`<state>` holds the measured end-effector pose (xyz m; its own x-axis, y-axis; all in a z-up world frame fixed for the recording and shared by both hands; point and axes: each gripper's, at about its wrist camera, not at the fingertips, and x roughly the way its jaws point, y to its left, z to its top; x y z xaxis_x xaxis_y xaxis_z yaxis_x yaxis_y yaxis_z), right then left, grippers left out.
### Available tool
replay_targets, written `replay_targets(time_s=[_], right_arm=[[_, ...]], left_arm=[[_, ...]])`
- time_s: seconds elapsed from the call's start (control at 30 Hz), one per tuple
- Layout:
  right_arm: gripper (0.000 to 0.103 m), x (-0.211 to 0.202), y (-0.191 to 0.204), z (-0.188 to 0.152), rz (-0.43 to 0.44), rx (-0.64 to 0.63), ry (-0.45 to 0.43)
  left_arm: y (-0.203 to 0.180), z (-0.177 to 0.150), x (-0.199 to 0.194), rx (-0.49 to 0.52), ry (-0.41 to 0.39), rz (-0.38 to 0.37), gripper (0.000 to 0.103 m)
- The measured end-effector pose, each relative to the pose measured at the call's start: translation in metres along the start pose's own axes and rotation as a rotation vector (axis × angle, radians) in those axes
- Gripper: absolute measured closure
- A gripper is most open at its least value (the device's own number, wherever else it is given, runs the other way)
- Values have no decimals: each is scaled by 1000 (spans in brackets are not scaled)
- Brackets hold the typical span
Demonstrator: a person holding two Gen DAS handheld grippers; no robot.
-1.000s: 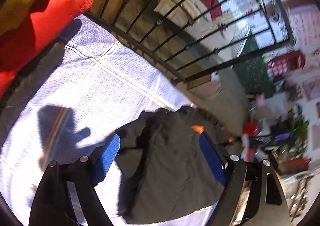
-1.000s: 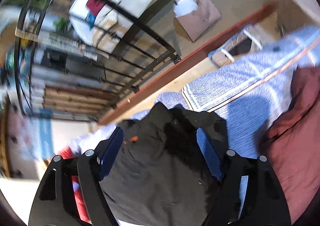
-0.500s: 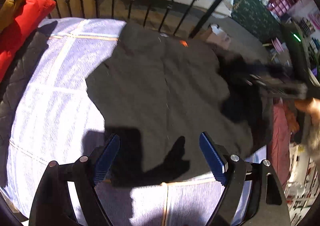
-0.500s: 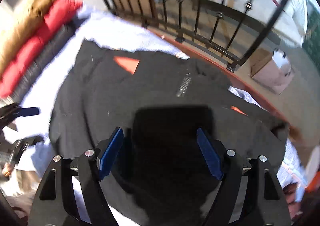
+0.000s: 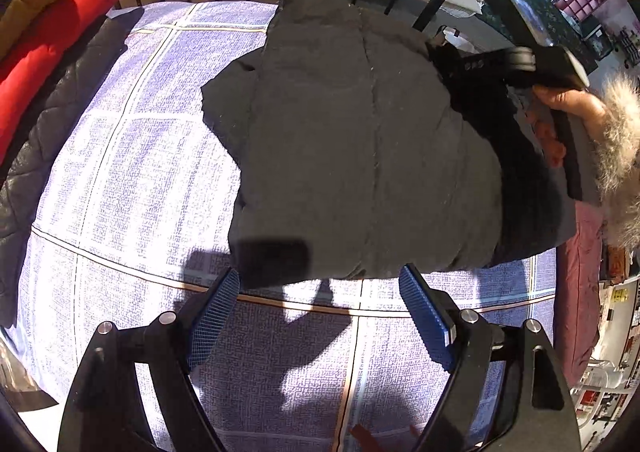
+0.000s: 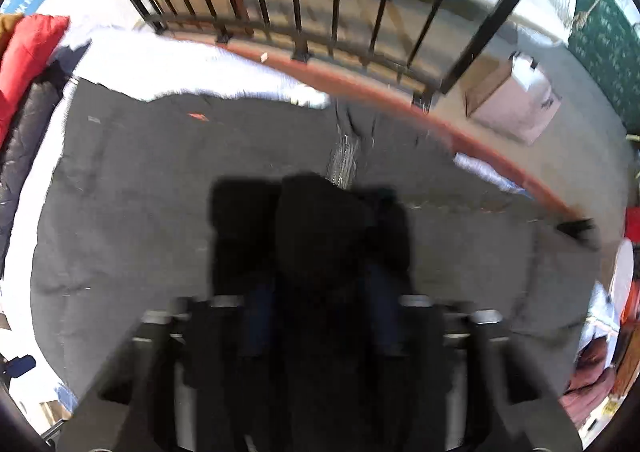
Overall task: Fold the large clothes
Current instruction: 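Open both tools and press the folded jacket flat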
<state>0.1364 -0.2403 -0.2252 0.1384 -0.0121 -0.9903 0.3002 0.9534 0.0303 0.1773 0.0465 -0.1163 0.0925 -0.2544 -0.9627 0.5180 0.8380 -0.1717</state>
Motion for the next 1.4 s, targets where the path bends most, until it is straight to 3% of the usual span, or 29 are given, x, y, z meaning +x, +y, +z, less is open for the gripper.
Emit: replay_targets(time_s=[0.17, 0.2, 0.27, 0.43, 0.57, 0.77, 0.87, 0.93, 1.03, 1.2, 1.4], right_arm=[[36, -25, 1, -15, 9, 3, -78], [25, -35, -1, -20, 21, 13, -113], [14, -60, -7, -36, 2, 36, -195], [14, -90, -14, -83, 13, 64, -249], [14, -89, -19, -135, -34, 70, -232], [14, -61, -71, -179, -23, 315, -130], [13, -43, -88, -183, 45, 369, -88], [10, -35, -92, -180, 70, 367, -71], [5, -25, -92, -174, 74, 372, -51], [5, -13, -76, -169, -21, 337, -51], [5, -13, -66, -175, -70, 318, -92]], left_arm=[[-21, 6, -6, 61, -35, 23, 20], [-24, 9, -5, 71, -40, 25, 19], [-29, 12, -3, 85, -45, 28, 19], [-36, 15, 1, 86, -44, 28, 19], [-42, 16, 7, 108, -40, 42, 19], [-47, 23, 32, 146, -29, 90, 13], [-43, 28, 64, 146, 54, 121, 13], [-39, 32, 77, 136, 78, 128, 5], [-37, 36, 90, 140, 104, 137, 5], [-36, 37, 95, 148, 120, 132, 5], [-34, 29, 96, 153, 66, 107, 5]])
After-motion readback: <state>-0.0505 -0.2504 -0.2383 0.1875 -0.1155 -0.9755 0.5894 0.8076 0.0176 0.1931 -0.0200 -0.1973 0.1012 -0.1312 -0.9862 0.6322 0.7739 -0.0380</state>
